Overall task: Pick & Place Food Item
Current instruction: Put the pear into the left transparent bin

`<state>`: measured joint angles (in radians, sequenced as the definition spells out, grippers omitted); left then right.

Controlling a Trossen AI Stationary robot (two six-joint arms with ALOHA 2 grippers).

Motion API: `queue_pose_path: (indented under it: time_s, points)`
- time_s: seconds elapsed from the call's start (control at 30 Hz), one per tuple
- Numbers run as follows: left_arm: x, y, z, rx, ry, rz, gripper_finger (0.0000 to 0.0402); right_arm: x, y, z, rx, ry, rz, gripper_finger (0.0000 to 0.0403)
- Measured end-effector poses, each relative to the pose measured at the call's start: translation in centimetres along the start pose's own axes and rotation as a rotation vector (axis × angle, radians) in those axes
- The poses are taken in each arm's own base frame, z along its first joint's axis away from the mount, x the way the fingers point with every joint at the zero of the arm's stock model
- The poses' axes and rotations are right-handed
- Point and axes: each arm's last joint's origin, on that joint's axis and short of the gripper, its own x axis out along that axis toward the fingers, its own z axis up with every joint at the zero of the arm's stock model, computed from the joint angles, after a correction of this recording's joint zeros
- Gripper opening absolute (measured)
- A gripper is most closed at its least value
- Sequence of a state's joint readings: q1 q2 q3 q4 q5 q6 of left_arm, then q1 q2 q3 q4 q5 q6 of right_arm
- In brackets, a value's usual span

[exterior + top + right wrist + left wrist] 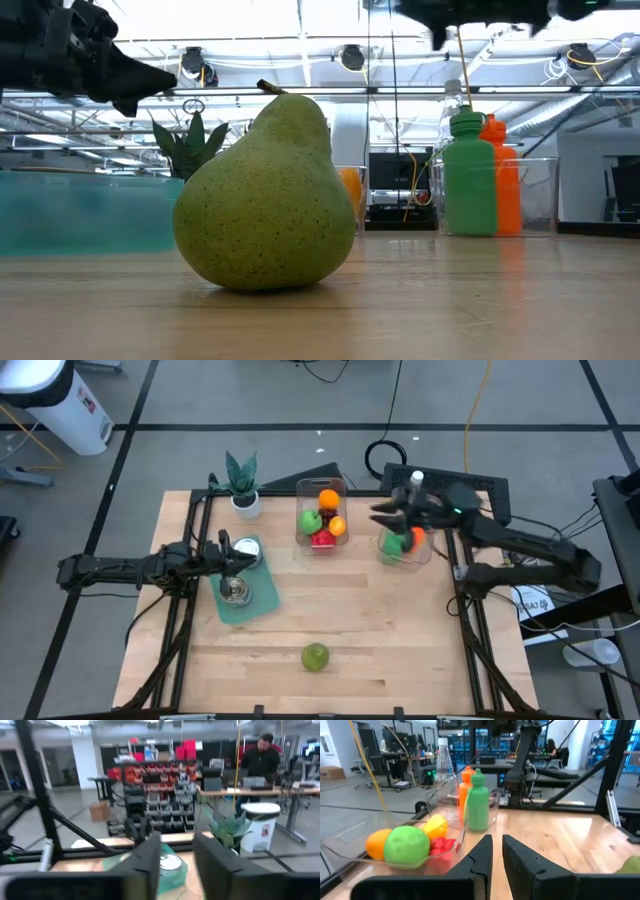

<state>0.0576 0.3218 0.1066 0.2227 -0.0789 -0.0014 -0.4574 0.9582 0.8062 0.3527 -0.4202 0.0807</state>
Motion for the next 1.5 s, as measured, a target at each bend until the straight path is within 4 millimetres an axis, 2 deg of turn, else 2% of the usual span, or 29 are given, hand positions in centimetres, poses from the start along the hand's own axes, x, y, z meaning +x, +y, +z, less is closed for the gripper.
queue_pose_path:
  time_s: [0.13, 0.27, 0.4, 0.63, 0.8, 1.3, 1.5]
  points:
    - [0.0, 0.0, -0.2, 0.021, 0.019, 0.009, 0.0051, -3.7, 1.6, -0.5, -0.006, -0.049, 0.001, 0.0016]
    - [0.0, 0.0, -0.1, 0.016, 0.008, 0.011, 0.0051, -6.2, 2.7, -2.5, 0.045, -0.046, 0.010, 0.0017]
    - [0.0, 0.1, -0.1, -0.010, 0.009, 0.031, 0.0051, -7.5, 4.0, -5.6, 0.060, -0.103, 0.108, 0.0010]
    - [0.0, 0.2, -0.1, -0.032, 0.009, 0.060, 0.0051, -8.0, 5.4, -10.8, 0.028, -0.183, 0.213, 0.0002]
    - [0.0, 0.2, -0.1, -0.085, 0.008, 0.061, 0.0051, -8.0, 5.0, -12.7, 0.027, -0.113, 0.095, 0.0001]
    - [0.0, 0.3, -0.2, -0.096, 0.011, 0.094, 0.0051, -7.5, 4.8, -13.8, 0.044, -0.027, 0.070, 0.0001]
    - [0.0, -0.2, 0.7, -0.080, -0.073, -0.081, 0.0051, -7.2, 4.9, -13.9, 0.081, -0.031, 0.054, 0.0001]
